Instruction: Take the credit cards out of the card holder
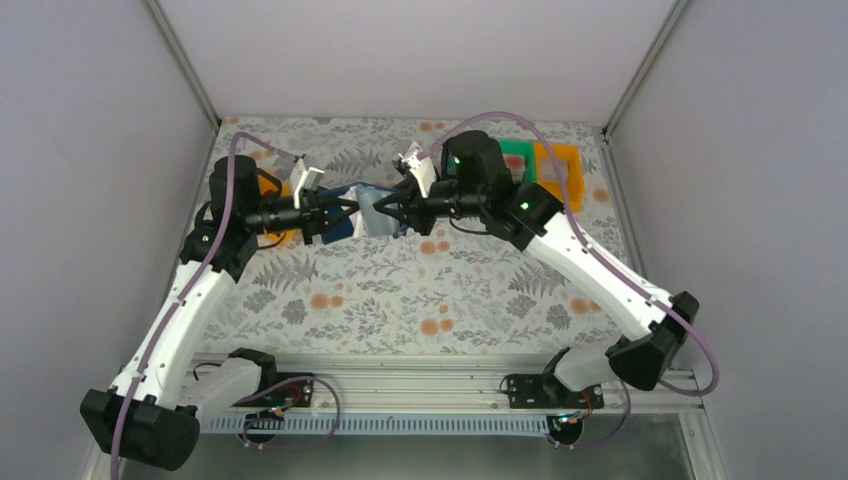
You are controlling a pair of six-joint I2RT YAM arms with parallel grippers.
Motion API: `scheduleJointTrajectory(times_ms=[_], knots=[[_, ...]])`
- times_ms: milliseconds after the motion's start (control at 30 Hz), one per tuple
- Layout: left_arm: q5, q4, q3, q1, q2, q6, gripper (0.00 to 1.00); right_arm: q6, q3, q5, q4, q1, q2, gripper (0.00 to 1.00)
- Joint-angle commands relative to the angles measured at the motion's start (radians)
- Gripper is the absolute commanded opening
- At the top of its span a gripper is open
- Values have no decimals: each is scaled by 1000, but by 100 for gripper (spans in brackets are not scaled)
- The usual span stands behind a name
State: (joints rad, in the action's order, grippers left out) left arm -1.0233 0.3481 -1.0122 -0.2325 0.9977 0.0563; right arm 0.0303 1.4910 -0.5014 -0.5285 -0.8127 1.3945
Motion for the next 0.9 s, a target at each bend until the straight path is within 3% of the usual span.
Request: scheduleJointTrajectory(times_ms=[0,67,100,200,233,300,500,600,700,867], knots=[[-102,-72,13,-16,-15,-7,2,-7,81,-75,5,-12,109,10],[-107,-79,19,-16,-11,-5,3,-13,86,-111,33,-12,117,8],[-110,-78,18,-15,-8,-7,9,-17,87,-121,38,-11,114,6],[-135,-33,-1,-15,-4,-63,64,-26,99,-120,30,-6,106,4],[-141,-12,-7,-16,-3,-85,78,-24,100,-118,26,-2,101,4],[-132,5,-10,-15,-2,-109,90,-13,107,-112,19,-2,101,4],[-110,-80,7,-22,12,-40,98,53,156,-157,40,-5,138,4],[-241,-20,-26,-27,19,-139,100,66,163,-130,49,1,137,4],[-288,188,-92,-8,28,-387,100,76,155,-95,21,35,126,4],[-391,153,-69,16,22,-348,100,101,132,-75,-15,99,92,4]])
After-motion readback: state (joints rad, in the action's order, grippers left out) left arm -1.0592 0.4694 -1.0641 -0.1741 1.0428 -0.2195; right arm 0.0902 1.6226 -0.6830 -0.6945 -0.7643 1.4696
